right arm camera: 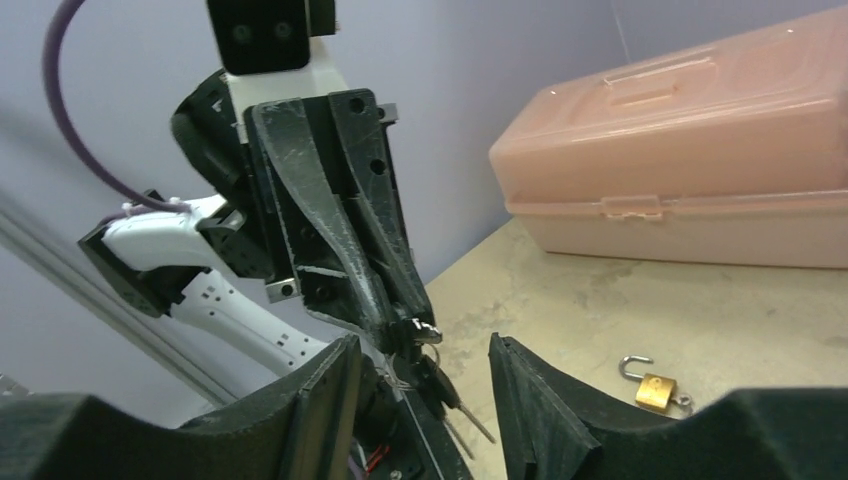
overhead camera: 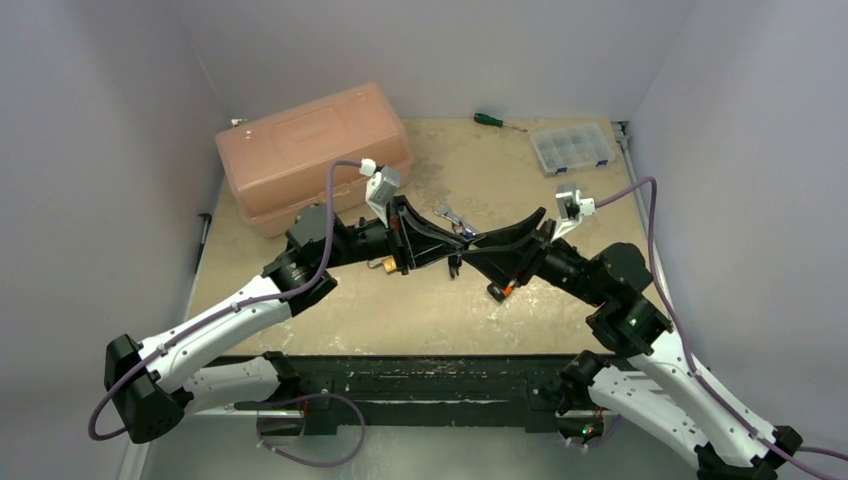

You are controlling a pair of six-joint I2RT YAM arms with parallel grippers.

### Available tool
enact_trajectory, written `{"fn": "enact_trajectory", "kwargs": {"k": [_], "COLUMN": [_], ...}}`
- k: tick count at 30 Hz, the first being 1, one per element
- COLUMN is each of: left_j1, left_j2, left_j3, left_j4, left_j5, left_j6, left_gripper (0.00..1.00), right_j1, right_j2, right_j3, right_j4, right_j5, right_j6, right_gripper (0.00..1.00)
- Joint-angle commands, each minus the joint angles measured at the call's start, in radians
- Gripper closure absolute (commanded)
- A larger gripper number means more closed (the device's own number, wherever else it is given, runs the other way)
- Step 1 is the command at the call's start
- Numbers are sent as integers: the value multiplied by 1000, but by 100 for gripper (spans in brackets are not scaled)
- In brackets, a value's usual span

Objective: Unlock with the key

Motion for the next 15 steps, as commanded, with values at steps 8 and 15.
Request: {"fn": "enact_trajectory", "kwargs": {"k": [8, 15], "left_j1": [-6, -6], "left_j2": [-14, -12], "left_j3": [83, 87], "left_j4": [-95, -94], "left_j5": [76, 76], "left_j6": [74, 73], "left_gripper": [100, 100], "right_j1": [-2, -1], "right_j2": [-46, -23], "right_j3": [-24, -24], "right_j4": [110, 113], "right_j5": [-59, -72], "right_j6": [3, 8], "right_gripper": [54, 75]}}
